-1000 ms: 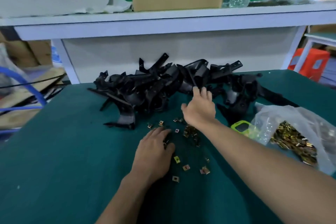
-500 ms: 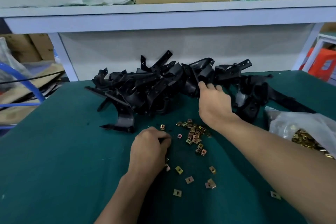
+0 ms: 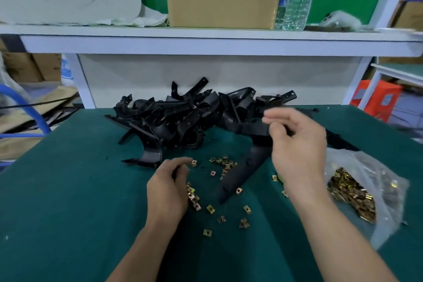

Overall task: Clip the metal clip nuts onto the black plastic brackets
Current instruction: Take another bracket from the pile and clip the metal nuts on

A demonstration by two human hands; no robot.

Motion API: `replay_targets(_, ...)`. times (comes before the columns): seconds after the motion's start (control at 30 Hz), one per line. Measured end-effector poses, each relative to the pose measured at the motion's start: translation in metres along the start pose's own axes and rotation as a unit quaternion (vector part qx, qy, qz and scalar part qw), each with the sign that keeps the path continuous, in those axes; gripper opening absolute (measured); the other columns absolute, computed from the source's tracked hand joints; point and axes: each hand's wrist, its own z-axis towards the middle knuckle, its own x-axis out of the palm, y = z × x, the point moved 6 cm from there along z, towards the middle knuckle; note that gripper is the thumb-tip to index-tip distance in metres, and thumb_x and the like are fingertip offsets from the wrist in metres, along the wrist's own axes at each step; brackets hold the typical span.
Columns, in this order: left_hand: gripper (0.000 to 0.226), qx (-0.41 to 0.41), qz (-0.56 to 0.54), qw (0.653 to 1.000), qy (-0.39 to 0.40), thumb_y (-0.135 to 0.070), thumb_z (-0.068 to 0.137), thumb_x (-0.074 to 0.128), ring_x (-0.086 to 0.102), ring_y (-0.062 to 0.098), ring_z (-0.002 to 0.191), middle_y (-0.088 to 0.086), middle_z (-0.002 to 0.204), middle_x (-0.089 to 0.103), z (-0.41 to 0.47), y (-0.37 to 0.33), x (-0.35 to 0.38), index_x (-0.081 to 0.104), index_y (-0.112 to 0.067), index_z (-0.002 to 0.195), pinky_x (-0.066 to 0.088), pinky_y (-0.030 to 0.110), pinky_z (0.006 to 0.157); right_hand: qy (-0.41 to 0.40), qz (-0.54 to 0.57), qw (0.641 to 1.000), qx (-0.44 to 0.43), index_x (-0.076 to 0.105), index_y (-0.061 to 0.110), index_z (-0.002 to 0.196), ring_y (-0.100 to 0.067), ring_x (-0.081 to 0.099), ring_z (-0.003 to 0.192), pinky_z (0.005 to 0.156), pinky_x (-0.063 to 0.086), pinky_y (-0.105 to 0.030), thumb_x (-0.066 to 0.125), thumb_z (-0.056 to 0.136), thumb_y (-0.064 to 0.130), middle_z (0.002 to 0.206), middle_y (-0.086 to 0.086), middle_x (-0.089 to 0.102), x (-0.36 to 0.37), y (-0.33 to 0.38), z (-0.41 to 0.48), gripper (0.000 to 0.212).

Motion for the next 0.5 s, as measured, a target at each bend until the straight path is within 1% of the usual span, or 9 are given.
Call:
replay_targets(0.07,0.033,0.005,0.002,1.000,0.020,-0.017,0.103,0.058,0.061,0.003,0.071,-0.024,0.086,0.066,-0.004,-0.002,0.000,0.069,-0.046,0.090,0.045,0.012,0.060,-0.006,0.039,0.992,0.121,0.076,0.028,0.089,0.001,0.070,0.087,0.085,0.051,-0.025,0.056,0.092,-0.007,0.085,0.015,0.077,-0.013,-0.031,-0.012,0.040)
replay_targets(0.13,0.033,0.003,0.019,0.998,0.059,-0.015,0.103,0.058,0.064,-0.001,0.074,-0.021,0.081,0.069,-0.008,-0.003,0.007,0.072,-0.041,0.088,0.044,0.009,0.060,-0.015,0.071,0.971,0.228,0.076,0.025,0.088,-0.002,0.070,0.084,0.087,0.049,-0.031,0.056,0.094,-0.007,0.084,0.010,0.078,-0.021,-0.061,-0.027,0.038)
replay_targets(0.2,0.030,-0.004,0.049,0.994,0.096,-0.015,0.101,0.060,0.064,-0.004,0.073,-0.016,0.075,0.071,-0.011,-0.004,0.013,0.075,-0.038,0.088,0.043,0.007,0.058,-0.021,0.065,0.960,0.272,0.076,0.024,0.086,-0.004,0.068,0.078,0.081,0.050,-0.033,0.057,0.094,-0.004,0.084,0.009,0.078,-0.022,-0.079,-0.040,0.035)
replay_targets(0.27,0.026,-0.001,0.060,0.992,0.111,-0.016,0.098,0.065,0.064,-0.009,0.074,-0.019,0.079,0.072,-0.012,-0.006,0.017,0.076,-0.038,0.091,0.043,0.004,0.058,-0.009,0.042,0.964,0.264,0.077,0.028,0.084,-0.006,0.065,0.066,0.068,0.053,-0.033,0.060,0.094,0.002,0.086,0.011,0.077,-0.017,-0.084,-0.047,0.033)
replay_targets(0.3,0.024,0.003,0.057,0.992,0.113,-0.017,0.095,0.069,0.064,-0.012,0.078,-0.023,0.082,0.072,-0.012,-0.008,0.017,0.077,-0.040,0.091,0.043,0.001,0.061,0.011,0.018,0.970,0.243,0.077,0.032,0.086,-0.006,0.065,0.064,0.065,0.055,-0.033,0.064,0.092,0.006,0.087,0.014,0.077,-0.013,-0.083,-0.048,0.030)
replay_targets(0.33,0.024,0.007,0.054,0.992,0.116,-0.019,0.092,0.074,0.064,-0.015,0.082,-0.027,0.082,0.072,-0.013,-0.009,0.018,0.077,-0.042,0.091,0.043,-0.002,0.065,0.048,-0.015,0.976,0.211,0.076,0.037,0.090,-0.003,0.067,0.068,0.070,0.056,-0.031,0.068,0.090,0.011,0.090,0.020,0.076,-0.008,-0.080,-0.049,0.027)
replay_targets(0.4,0.027,0.008,0.048,0.992,0.115,-0.017,0.086,0.080,0.063,-0.017,0.085,-0.035,0.083,0.069,-0.016,-0.010,0.019,0.076,-0.044,0.087,0.043,-0.003,0.068,0.147,-0.096,0.975,0.138,0.074,0.043,0.101,0.010,0.065,0.088,0.080,0.050,-0.014,0.074,0.083,0.014,0.097,0.033,0.071,0.004,-0.073,-0.053,0.034)
replay_targets(0.43,0.029,0.007,0.045,0.993,0.111,-0.015,0.086,0.080,0.063,-0.016,0.085,-0.036,0.083,0.068,-0.016,-0.010,0.021,0.075,-0.043,0.084,0.043,-0.002,0.067,0.181,-0.130,0.968,0.111,0.073,0.045,0.103,0.017,0.061,0.093,0.077,0.045,-0.005,0.073,0.081,0.010,0.098,0.037,0.068,0.008,-0.071,-0.055,0.042)
replay_targets(0.5,0.032,0.005,0.035,0.995,0.096,-0.011,0.086,0.078,0.063,-0.013,0.085,-0.034,0.084,0.068,-0.017,-0.010,0.022,0.073,-0.042,0.080,0.043,-0.001,0.067,0.209,-0.159,0.961,0.080,0.071,0.049,0.099,0.022,0.057,0.094,0.072,0.041,0.003,0.067,0.080,-0.002,0.096,0.039,0.066,0.011,-0.071,-0.059,0.054)
